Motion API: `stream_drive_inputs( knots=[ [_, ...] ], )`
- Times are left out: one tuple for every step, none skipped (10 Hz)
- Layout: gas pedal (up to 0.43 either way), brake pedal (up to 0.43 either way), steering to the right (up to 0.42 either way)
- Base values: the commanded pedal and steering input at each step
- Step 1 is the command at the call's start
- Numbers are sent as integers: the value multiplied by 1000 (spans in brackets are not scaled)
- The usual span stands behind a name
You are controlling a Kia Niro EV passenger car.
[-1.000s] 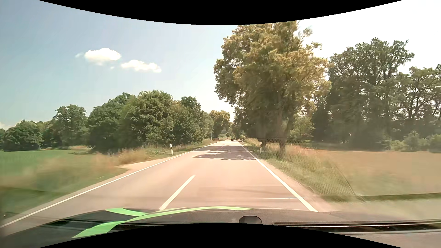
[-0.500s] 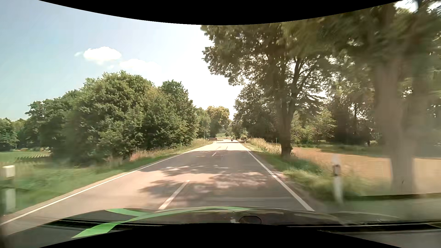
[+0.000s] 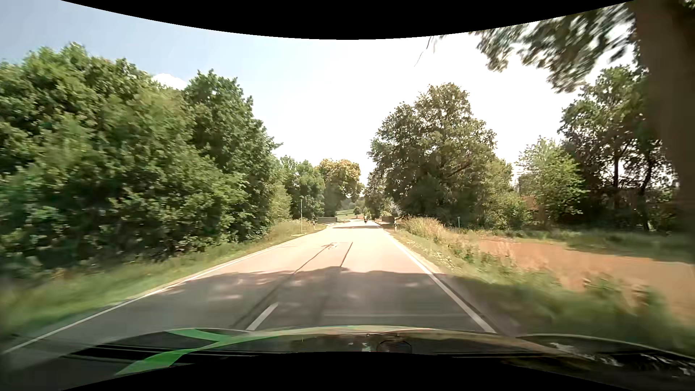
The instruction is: Follow the waypoints while adhering to traffic rules and regulations
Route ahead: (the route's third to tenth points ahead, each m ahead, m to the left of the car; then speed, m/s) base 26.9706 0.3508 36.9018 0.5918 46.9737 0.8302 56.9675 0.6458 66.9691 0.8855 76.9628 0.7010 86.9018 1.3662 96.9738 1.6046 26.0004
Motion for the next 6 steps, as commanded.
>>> stream_drive_inputs(
  knots=[
    [209,0,-3],
    [209,0,-3],
    [209,0,-3],
    [197,0,-3],
    [189,0,-3],
    [169,0,-3]
  ],
)
